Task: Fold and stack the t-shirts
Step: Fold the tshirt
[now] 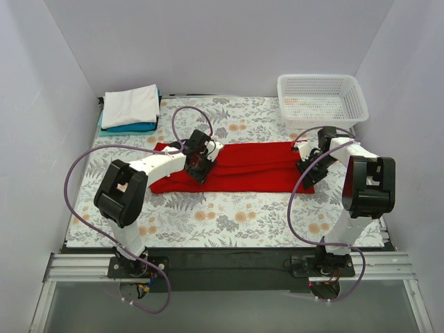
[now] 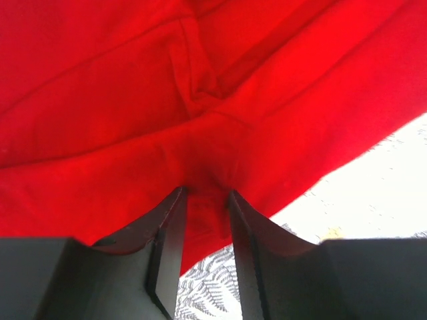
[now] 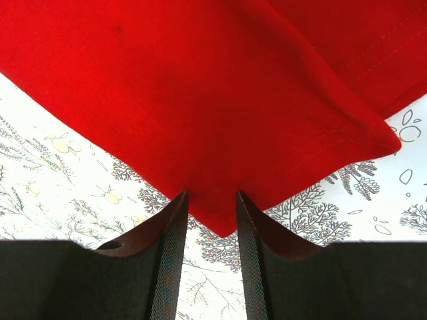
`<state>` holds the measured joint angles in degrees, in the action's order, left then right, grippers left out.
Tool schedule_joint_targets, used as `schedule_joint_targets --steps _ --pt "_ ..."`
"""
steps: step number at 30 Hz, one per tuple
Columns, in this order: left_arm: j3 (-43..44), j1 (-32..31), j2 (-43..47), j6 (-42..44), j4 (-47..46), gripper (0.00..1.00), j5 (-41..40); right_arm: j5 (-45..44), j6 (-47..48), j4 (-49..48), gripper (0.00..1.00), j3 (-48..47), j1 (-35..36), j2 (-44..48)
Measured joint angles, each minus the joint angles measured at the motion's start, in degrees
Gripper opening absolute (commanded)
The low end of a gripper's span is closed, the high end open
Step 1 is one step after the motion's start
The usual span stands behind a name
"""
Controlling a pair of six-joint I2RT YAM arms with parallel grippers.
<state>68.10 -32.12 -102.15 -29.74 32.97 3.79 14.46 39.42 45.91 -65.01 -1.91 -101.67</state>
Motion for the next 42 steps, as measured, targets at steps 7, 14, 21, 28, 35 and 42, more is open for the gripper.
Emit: schedule_joint_targets --steps 7,14,21,28,35,42 --pt "0.1 0.0 -1.7 -0.5 -0.3 0.03 -1.3 -0.2 0.2 0.0 0.41 0.0 0.0 0.0" --pt "2.6 0.0 -1.7 -0.3 -0.9 0.0 -2.0 -0.2 0.5 -0.1 0.41 0.1 0.0 0.0" --pt "6.0 0.0 -2.3 0.1 -3.8 0.0 -3.6 -0.2 0.9 -0.1 0.42 0.2 0.0 0.0" --pt "9.9 0.0 -7.7 0.2 -6.0 0.0 -4.9 0.0 0.9 -0.1 0.43 0.3 0.0 0.3" --pt "11.5 0.8 -10.5 -1.5 -6.6 0.27 -3.3 3.4 0.8 2.2 0.47 -0.7 0.0 3.4" --pt "7.9 14.2 -0.3 -4.7 -3.5 0.54 12.2 10.1 -1.0 4.1 0.49 -9.4 2.8 8.2"
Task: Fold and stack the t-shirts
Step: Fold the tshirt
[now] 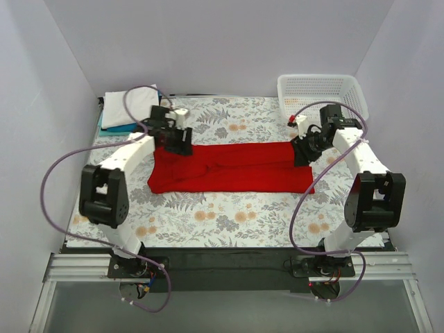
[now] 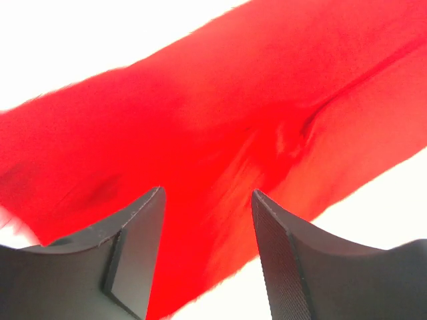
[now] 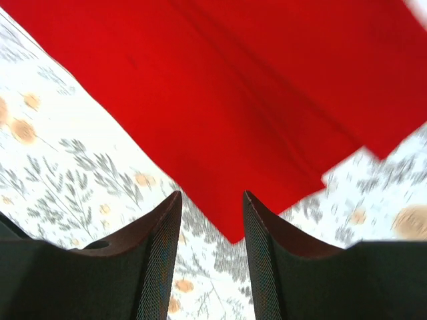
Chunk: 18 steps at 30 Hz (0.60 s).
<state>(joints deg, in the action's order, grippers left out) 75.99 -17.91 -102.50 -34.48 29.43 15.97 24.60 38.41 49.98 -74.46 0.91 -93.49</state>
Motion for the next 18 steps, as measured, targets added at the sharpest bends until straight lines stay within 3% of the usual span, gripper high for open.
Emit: schedule_joint_targets --steps 5,11,18 --pt "-4.5 12.7 11.8 -0.7 5.2 0.48 8.8 1.5 -2.2 -0.8 0.45 -4.6 6.7 -0.7" --pt "-13.4 12.7 11.9 -3.8 8.6 0.46 14.9 1.0 -4.8 -1.4 0.44 -3.8 11.2 -5.7" --pt "-16.7 13.7 7.3 -8.5 9.0 0.43 13.7 -0.7 -5.9 -2.3 0.43 -0.5 12.2 -6.4"
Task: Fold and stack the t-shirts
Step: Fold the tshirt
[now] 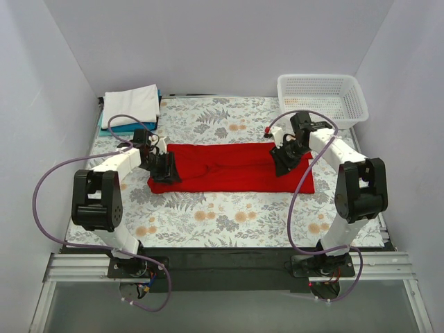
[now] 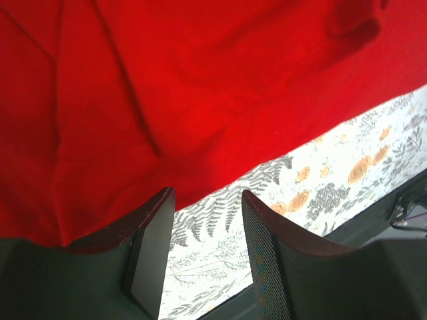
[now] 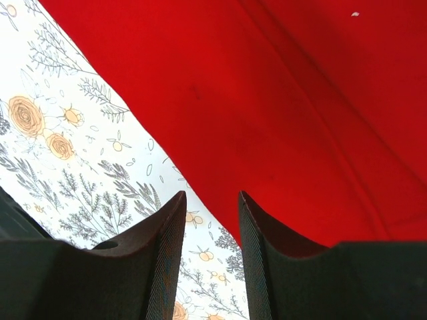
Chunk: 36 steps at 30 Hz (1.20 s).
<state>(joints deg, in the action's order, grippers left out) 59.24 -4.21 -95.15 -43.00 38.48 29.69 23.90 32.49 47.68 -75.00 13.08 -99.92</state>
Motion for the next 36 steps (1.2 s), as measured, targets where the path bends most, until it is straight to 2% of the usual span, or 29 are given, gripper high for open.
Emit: schedule_joint_targets --steps 5,12,16,17,19,26,34,36 --pt "0.2 0.2 -2.3 -2.0 -1.6 0.42 -0.7 -1.5 0.1 -0.2 0.42 1.4 0.2 0.0" --pt "1.5 0.3 -6.4 -4.1 -3.0 0.32 -0.9 -3.2 1.0 -0.3 0.41 1.8 0.2 0.0" --pt "3.5 0.3 -7.2 -5.0 -3.1 0.15 -0.8 -4.0 1.7 -0.3 0.4 2.0 0.2 0.0" --pt "4.1 0.3 -7.2 -5.1 -3.1 0.07 -0.8 -4.1 1.9 -0.3 0.4 2.2 0.2 0.0" --pt "5.5 0.3 -7.4 -5.4 -3.1 0.0 -0.6 -4.3 2.1 -0.4 0.39 2.8 0.2 0.0" --pt "11.3 0.3 -9.8 -6.1 -3.4 0.0 0.7 -4.7 2.5 -0.3 0.38 2.9 0.2 -0.1" --pt "21.6 0.5 -19.5 -10.4 -8.2 0.0 1.7 -5.6 2.8 -0.5 0.38 3.6 0.2 -0.3" --pt "22.6 0.7 -20.8 -11.5 -9.0 0.04 1.6 -5.9 3.0 -0.5 0.38 4.0 0.2 -0.3"
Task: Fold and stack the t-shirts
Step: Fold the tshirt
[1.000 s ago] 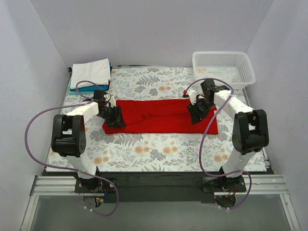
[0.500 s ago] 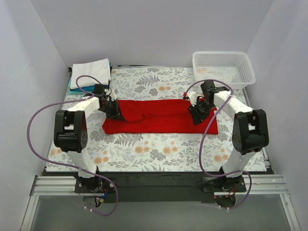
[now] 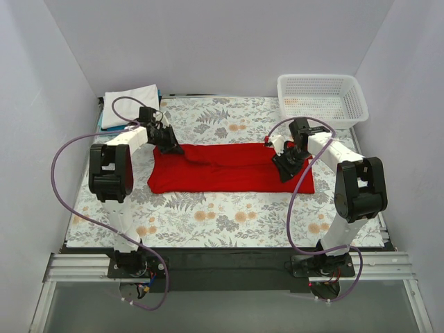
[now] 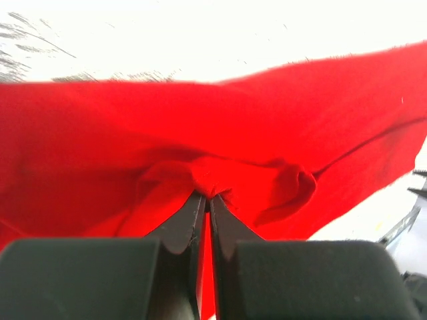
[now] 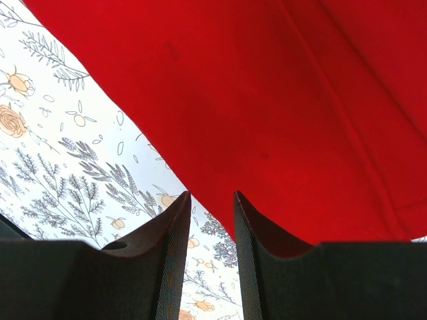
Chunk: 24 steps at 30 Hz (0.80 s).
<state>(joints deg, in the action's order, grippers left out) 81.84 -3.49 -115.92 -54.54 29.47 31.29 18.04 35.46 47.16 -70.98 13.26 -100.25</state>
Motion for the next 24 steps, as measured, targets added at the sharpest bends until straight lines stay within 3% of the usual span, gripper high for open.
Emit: schedule_joint_targets --steps 3,9,15,19,24 --pt "0.2 0.6 -0.7 -1.7 -0.9 0.21 -0.8 -0.4 0.4 -0.2 0.38 0.6 0.0 0.0" --pt "-5.5 4.2 2.4 -6.1 -7.9 0.36 -0.4 -1.4 0.7 -0.3 0.38 1.1 0.0 0.0" --pt "-12.2 7.1 9.9 -4.4 -11.5 0.24 1.8 -1.4 0.7 -0.3 0.35 0.9 -0.4 0.0" --pt "-12.2 2.8 12.0 -0.2 -11.2 0.06 1.3 -1.6 0.5 -0.2 0.32 -0.9 -1.6 -0.1" --pt "-12.7 -4.7 10.9 3.0 -9.4 0.0 -0.9 -2.3 0.3 -0.7 0.3 -4.1 -2.4 -1.9"
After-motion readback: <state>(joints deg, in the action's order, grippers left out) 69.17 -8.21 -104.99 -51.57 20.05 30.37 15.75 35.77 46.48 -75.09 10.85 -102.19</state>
